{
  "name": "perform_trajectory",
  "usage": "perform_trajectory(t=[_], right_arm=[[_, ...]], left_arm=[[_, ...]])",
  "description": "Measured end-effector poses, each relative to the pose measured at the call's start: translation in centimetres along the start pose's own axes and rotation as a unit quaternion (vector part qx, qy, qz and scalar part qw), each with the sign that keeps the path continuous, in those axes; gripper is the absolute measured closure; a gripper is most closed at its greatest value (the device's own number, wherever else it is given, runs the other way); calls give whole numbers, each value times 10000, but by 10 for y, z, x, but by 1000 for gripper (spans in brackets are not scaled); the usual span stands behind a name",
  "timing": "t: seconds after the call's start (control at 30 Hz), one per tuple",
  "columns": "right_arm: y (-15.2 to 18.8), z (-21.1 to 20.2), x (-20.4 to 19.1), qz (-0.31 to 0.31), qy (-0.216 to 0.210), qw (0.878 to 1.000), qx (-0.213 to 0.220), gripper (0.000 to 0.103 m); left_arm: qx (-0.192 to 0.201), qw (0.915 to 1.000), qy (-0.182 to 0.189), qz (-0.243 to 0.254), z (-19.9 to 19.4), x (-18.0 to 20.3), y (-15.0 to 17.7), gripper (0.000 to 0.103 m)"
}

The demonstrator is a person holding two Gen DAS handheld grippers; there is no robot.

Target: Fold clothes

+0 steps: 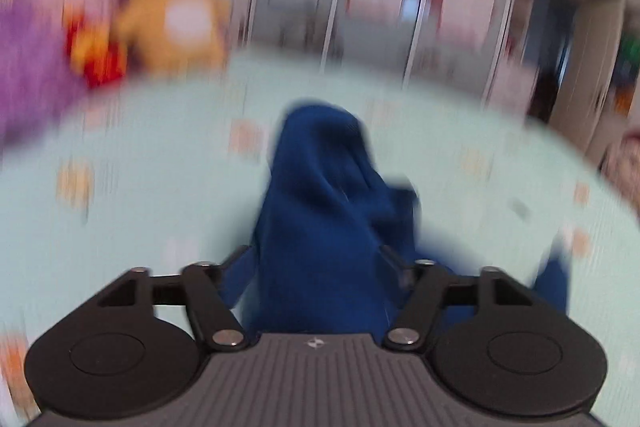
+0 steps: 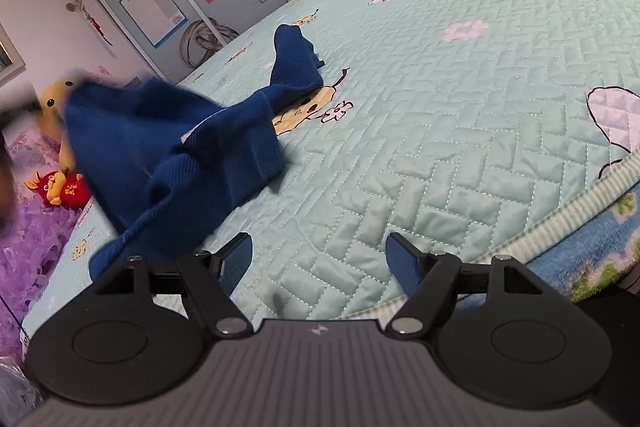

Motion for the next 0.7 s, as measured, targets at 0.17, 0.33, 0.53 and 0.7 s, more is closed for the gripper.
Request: perform_trajectory(t=[0.17, 0.33, 0.53, 0.7], right_arm=[[7, 3, -7, -286, 131, 9995, -4, 28], [15, 4, -17, -700, 305, 9971, 58, 27], [22, 2, -29, -1041, 398, 9936, 177, 27], [19, -1, -61, -1473, 202, 9885, 290, 28]], left_arm=[[-727, 9966, 314, 236, 11, 16, 100, 34], [-367, 9963, 112, 770, 19, 19, 117, 26], [-20, 9963, 177, 839, 17, 17, 118, 25], [198, 9972, 244, 679, 13, 14, 113, 25]])
Point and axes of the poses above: each gripper's, at about its wrist camera, not at the fingertips, and z roughly the way its jaws point, x to its right, y to its underside, the point moved 3 cm from there along z, roughly the way its jaws point, and after that the axes turned 9 degrees about z, right-handed, at the moved point
